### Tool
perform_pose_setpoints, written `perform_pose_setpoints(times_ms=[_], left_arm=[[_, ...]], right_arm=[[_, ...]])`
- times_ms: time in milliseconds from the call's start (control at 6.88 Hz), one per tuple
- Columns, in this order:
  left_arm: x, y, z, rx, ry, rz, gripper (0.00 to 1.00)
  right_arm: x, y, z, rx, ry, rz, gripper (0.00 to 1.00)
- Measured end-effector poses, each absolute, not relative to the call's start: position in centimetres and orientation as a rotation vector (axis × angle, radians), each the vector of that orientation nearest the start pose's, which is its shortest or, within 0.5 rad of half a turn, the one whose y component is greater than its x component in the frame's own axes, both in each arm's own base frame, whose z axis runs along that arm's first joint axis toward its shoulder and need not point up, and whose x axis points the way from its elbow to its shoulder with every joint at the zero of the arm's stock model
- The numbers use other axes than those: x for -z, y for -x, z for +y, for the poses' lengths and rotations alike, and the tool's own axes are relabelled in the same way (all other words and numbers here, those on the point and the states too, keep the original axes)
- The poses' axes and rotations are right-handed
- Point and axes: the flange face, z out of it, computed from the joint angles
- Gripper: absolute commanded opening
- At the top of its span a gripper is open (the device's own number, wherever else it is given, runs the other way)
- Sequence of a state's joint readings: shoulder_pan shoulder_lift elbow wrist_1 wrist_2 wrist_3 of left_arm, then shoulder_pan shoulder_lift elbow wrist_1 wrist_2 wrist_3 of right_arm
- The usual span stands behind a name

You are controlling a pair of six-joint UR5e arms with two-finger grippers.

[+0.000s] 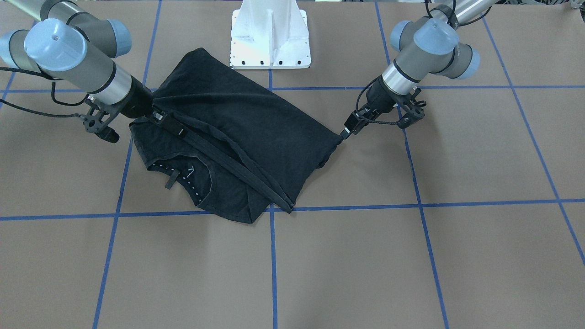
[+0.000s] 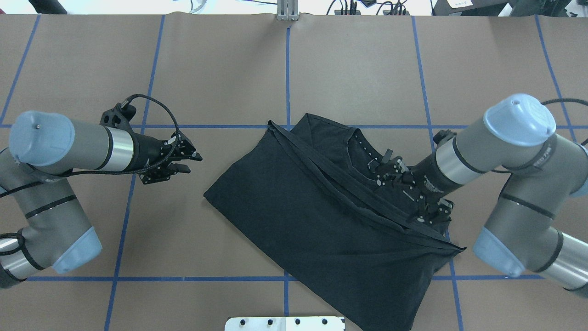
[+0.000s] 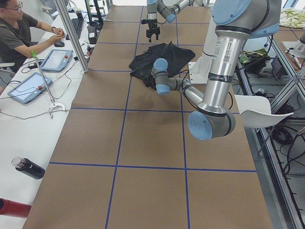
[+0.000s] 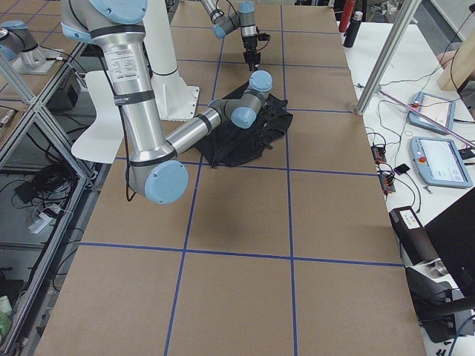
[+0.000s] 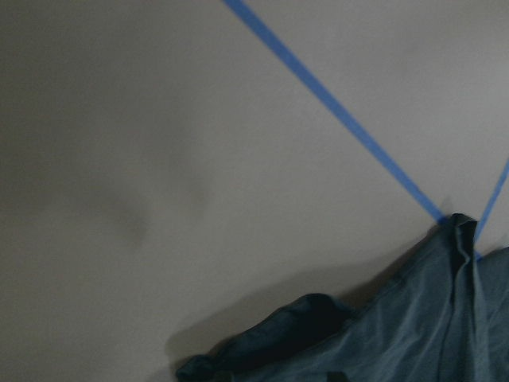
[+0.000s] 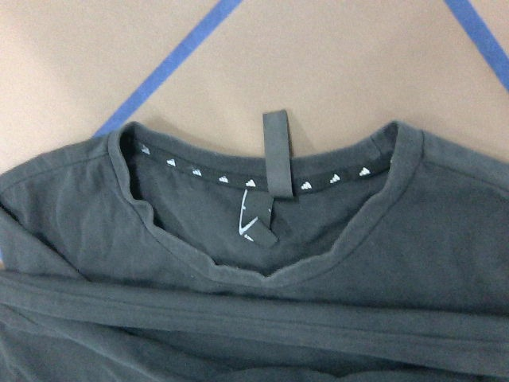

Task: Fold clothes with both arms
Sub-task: 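Move the right gripper to the collar while the left gripper reaches the shirt corner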

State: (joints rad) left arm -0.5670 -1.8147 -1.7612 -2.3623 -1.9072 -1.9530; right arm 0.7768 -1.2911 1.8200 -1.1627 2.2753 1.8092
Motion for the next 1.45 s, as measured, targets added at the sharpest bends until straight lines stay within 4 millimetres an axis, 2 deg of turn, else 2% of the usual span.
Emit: perform_pose_setpoints(times_ms=[291,1162,1308,1453], left_arm=[[-35.5,-45.2,-39.8,0.616,0.187,1.236,0.55],[-36.3,-48.1,-39.2,0.596,0.210,1.206,0.56],[-36.5,-48.4,-39.3,0.596,0.211,1.202,0.42],[-36.6,-48.6,-39.3,0.597,0.212,1.199,0.00]], right_arm=[[-34.2,36.2,-46.2,-0.582,0.360,-1.045,1.00],[-34.8,36.4,-46.0,-0.583,0.361,-1.034,1.00],[-34.8,36.4,-45.9,-0.580,0.363,-1.034,1.00],[-34.8,36.4,-45.8,-0.580,0.364,-1.034,1.00]])
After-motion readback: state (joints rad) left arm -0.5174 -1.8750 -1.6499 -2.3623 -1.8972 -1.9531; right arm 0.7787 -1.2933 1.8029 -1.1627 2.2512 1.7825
